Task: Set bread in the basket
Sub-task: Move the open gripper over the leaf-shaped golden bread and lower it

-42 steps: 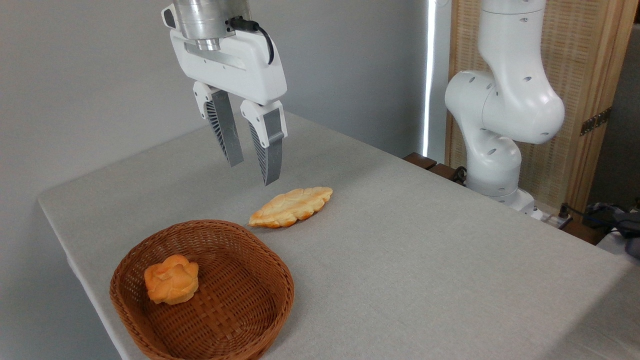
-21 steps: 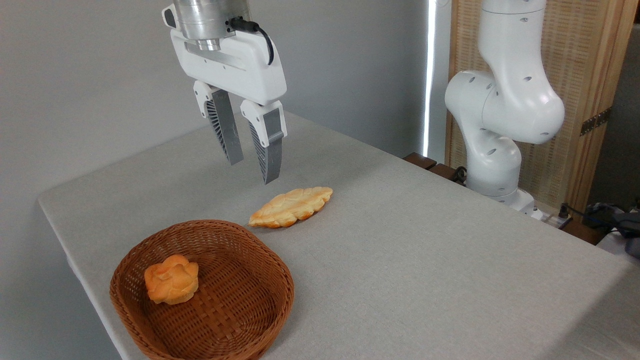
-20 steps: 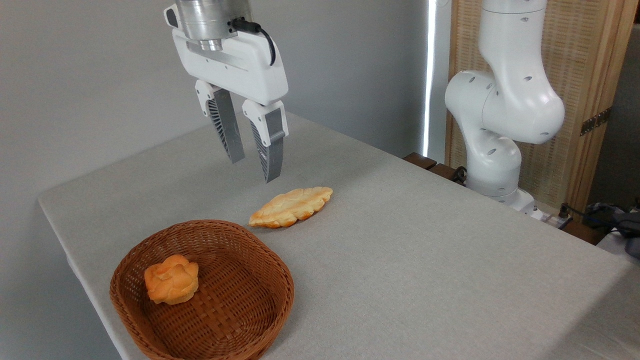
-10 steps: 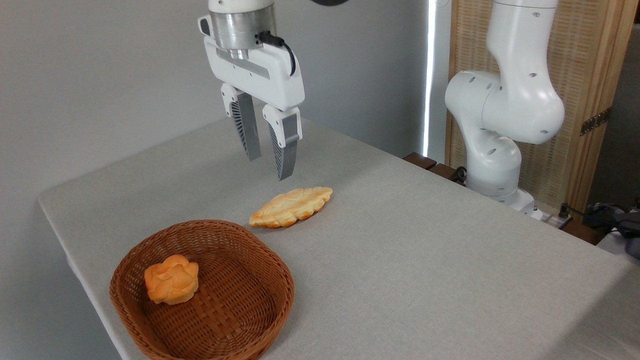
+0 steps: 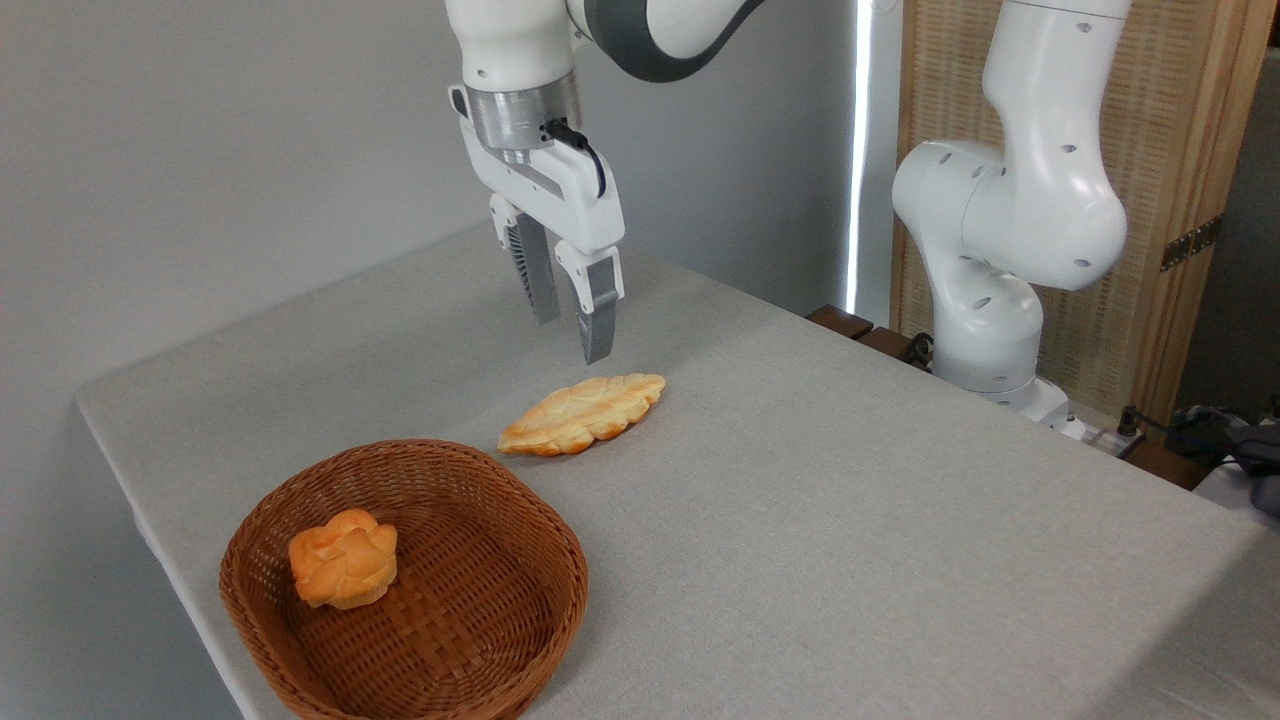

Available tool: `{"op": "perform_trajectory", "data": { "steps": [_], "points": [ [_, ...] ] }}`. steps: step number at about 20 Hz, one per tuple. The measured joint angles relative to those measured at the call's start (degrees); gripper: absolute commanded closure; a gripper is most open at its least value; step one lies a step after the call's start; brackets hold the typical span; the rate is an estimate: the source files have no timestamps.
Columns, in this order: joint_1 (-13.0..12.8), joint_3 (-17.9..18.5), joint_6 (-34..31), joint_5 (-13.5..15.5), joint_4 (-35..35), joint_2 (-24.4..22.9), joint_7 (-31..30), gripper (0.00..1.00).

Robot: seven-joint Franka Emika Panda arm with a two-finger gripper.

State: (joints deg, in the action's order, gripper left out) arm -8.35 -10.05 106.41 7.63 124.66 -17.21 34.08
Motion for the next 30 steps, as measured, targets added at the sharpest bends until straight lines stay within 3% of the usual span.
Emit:
{"op": "perform_trajectory", "data": {
  "steps": [8, 30],
  "points": [
    [-2.7, -0.3, 0.1, 0.0, 5.9, -0.9, 0.2, 0.00],
    [-2.8, -2.3, 0.1, 0.0, 11.8, -0.9, 3.5, 0.00]
  ]
}}
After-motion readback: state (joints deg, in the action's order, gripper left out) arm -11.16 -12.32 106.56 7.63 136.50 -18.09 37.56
